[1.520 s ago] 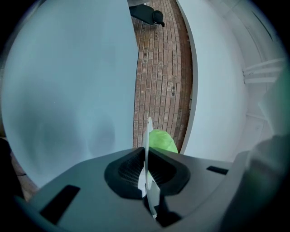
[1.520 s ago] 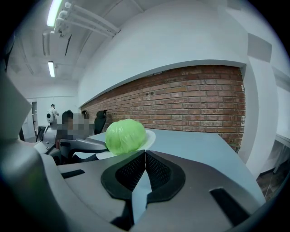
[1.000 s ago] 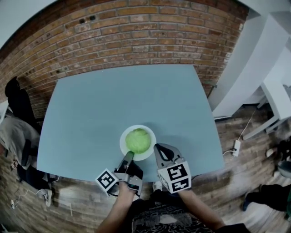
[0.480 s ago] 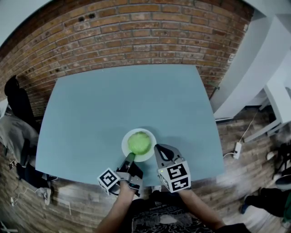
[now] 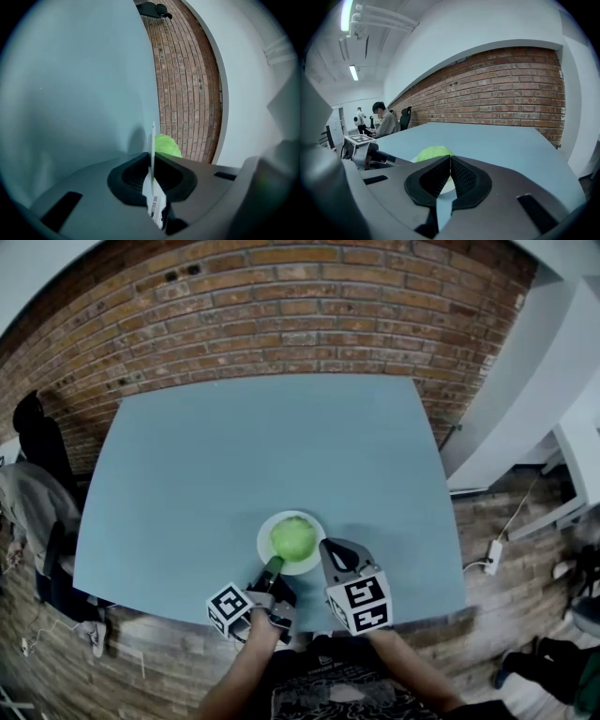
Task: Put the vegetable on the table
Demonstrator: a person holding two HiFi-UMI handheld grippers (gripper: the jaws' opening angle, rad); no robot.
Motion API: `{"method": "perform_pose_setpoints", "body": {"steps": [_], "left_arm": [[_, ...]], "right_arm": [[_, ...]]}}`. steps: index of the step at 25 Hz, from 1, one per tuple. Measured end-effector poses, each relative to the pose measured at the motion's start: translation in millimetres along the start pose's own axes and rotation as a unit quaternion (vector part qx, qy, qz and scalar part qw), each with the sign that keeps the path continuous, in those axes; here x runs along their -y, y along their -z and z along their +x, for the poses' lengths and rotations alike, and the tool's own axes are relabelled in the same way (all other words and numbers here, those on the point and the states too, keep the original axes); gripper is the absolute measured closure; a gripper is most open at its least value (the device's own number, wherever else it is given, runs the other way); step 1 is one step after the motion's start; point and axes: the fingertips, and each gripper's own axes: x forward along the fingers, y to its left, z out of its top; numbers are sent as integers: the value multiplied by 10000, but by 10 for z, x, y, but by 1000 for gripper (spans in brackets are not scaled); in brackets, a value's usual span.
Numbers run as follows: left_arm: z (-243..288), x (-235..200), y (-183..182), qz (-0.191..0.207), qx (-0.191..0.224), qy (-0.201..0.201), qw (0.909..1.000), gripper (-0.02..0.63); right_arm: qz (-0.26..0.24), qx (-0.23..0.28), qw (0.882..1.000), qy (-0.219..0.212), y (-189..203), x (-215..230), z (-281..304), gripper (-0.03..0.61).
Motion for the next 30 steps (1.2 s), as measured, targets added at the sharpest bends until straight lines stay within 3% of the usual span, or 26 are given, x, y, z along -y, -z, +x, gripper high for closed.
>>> {"method": "perform_pose_setpoints", "body": {"steps": [12,23,30], "left_arm": [[79,-147,-87,-53,38,-297,9995,591],[112,-184,-125,184,28,-462,9988,591],[113,-242,-117,69,-81,-693,9975,591]], "right_arm": [[63,-78,9998,-150,21,37,184,569],[146,-128,9997,-130,78,68,183,569],[196,-133,9996,-156,96,41,172,569]]}}
